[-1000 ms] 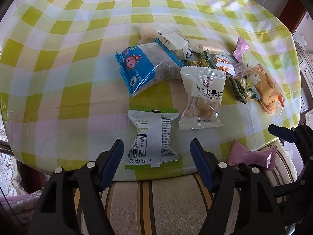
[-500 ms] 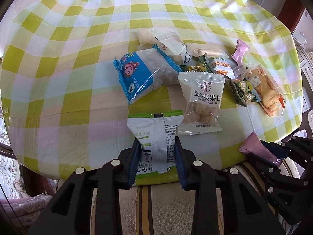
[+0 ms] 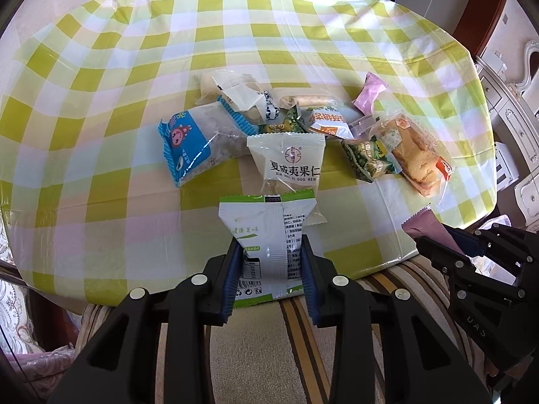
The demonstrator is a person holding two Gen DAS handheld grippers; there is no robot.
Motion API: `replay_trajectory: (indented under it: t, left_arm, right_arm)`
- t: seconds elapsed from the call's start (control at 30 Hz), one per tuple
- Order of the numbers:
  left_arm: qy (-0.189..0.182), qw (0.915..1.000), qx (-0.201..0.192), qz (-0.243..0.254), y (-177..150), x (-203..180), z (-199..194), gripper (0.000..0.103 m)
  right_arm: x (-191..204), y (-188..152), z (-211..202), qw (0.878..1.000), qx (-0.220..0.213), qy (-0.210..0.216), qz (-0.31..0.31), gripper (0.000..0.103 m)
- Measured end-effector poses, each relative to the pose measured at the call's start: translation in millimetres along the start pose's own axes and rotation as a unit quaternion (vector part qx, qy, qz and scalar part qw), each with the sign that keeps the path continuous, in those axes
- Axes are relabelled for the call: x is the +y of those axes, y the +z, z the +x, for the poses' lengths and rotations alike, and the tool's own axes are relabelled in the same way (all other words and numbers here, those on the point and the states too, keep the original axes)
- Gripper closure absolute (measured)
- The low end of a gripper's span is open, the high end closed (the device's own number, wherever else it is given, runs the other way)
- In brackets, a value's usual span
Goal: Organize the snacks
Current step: 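Grasp the white snack packet with the left gripper while the right gripper grasps the pink bar, then carry the pink bar with the right gripper into the white box and release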
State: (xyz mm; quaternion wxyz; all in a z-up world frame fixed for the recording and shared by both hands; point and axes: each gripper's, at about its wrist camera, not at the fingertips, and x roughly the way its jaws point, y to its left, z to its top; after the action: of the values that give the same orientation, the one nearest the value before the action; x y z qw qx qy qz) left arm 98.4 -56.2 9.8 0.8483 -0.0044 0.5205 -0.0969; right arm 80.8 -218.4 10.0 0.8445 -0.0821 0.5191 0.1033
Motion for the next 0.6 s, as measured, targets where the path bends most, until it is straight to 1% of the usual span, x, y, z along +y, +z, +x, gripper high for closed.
replay_trajectory:
  t: [0.27,0.47,0.6]
  left_arm:
    - [-0.014,0.9996,-0.004,0.023,-1,-24,-4,0.071]
    - [-0.028,0.9986,-0.004,0.046,0,-47,-6,0.071]
    - [-0.039,0.9972,-0.004,0.064,1,-67,-7,0.071]
  right_arm:
    - [-21,-4,-15,0.999,-0.018,-0.002,0.033,0.083]
    - [-47,-14,-26,0.997,-0.027,-0.007,0.069,0.083]
    - [-72,-25,-35,0.995,-0.033,-0.017,0.098,0.083]
